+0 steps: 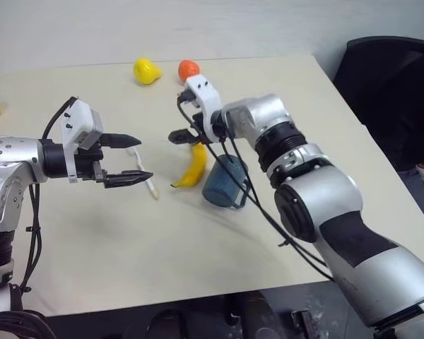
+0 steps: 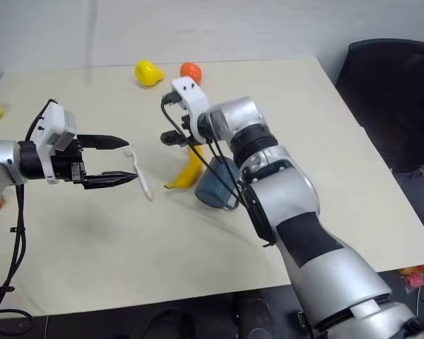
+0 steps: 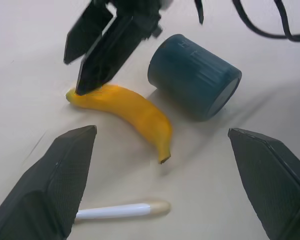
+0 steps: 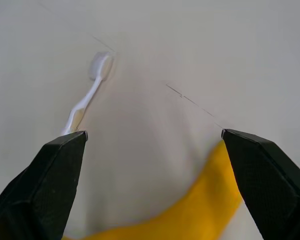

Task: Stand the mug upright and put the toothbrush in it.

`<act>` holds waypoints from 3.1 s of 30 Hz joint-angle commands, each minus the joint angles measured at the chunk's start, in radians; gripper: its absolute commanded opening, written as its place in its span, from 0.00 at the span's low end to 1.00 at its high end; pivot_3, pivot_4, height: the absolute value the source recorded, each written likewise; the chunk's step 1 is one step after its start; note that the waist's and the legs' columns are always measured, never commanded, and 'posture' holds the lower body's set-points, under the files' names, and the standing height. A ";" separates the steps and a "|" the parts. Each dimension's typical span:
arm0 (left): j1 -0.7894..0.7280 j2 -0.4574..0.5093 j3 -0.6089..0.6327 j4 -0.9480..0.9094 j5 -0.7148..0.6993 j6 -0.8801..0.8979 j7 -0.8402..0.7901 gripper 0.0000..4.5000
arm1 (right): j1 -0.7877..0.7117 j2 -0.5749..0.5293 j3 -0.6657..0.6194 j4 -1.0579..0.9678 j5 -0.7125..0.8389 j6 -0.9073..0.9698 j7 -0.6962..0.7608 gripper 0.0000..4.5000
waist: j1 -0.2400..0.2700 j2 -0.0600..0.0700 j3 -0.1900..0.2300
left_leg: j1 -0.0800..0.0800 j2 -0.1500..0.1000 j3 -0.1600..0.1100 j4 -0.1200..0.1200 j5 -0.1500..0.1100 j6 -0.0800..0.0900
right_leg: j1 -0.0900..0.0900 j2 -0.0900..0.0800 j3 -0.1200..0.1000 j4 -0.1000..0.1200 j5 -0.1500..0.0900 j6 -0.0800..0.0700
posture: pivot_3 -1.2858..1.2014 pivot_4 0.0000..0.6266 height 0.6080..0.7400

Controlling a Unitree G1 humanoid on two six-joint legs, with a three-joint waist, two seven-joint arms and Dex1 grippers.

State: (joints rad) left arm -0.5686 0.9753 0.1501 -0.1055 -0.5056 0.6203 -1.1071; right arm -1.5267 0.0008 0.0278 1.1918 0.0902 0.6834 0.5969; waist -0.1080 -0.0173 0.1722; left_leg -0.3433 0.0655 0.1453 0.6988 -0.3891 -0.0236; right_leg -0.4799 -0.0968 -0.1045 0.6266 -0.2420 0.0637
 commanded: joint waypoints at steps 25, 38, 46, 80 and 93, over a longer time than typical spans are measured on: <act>-0.043 -0.038 -0.025 -0.003 0.019 -0.044 0.007 1.00 | 0.085 0.016 -0.033 0.008 -0.034 0.019 -0.030 0.72 | -0.005 0.000 0.000 | 0.000 0.000 0.000 0.000 0.000 0.000 | 0.000 0.001 0.000 0.000 0.000 0.000 | 0.52 0.24 1.00; -0.101 -0.119 -0.066 0.002 -0.016 -0.022 -0.010 1.00 | -0.141 -0.209 -0.149 -0.083 0.054 0.118 0.042 0.37 | 0.005 0.001 0.001 | -0.001 0.000 -0.001 0.001 0.000 0.000 | 0.000 0.000 0.000 0.000 0.000 0.000 | 0.52 0.24 1.00; -0.174 -0.218 -0.155 -0.054 -0.081 0.022 -0.080 1.00 | 0.110 -0.687 -0.119 -0.604 0.066 0.544 0.153 0.37 | 0.051 0.000 0.001 | -0.002 -0.001 -0.001 0.002 0.000 0.001 | 0.000 0.000 0.000 -0.001 0.000 0.001 | 0.52 0.24 1.00; -0.349 -0.280 -0.296 0.183 0.035 -0.120 -0.380 1.00 | 1.061 -0.213 -0.819 -1.962 0.896 0.931 -0.763 0.78 | 0.080 0.004 0.003 | 0.008 -0.005 -0.020 0.000 0.001 -0.003 | 0.003 0.017 0.015 -0.003 0.005 -0.003 | 0.52 0.24 1.00; -0.268 -0.182 -0.230 0.028 -0.004 -0.014 -0.314 1.00 | 1.366 -0.316 -0.267 -1.862 1.882 0.104 -1.900 0.49 | 0.077 0.004 0.004 | 0.006 -0.013 -0.027 -0.001 -0.001 0.001 | 0.002 0.018 0.031 -0.007 0.008 0.000 | 0.52 0.24 1.00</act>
State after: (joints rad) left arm -0.8440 0.7669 -0.1203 -0.0338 -0.4830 0.5930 -1.4275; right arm -0.1755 -0.2898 -0.2715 -0.6007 1.9448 0.8768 -1.2793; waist -0.0308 -0.0133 0.1760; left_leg -0.3368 0.0526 0.1178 0.6983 -0.3900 -0.0225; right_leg -0.4778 -0.0790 -0.0709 0.6193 -0.2343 0.0637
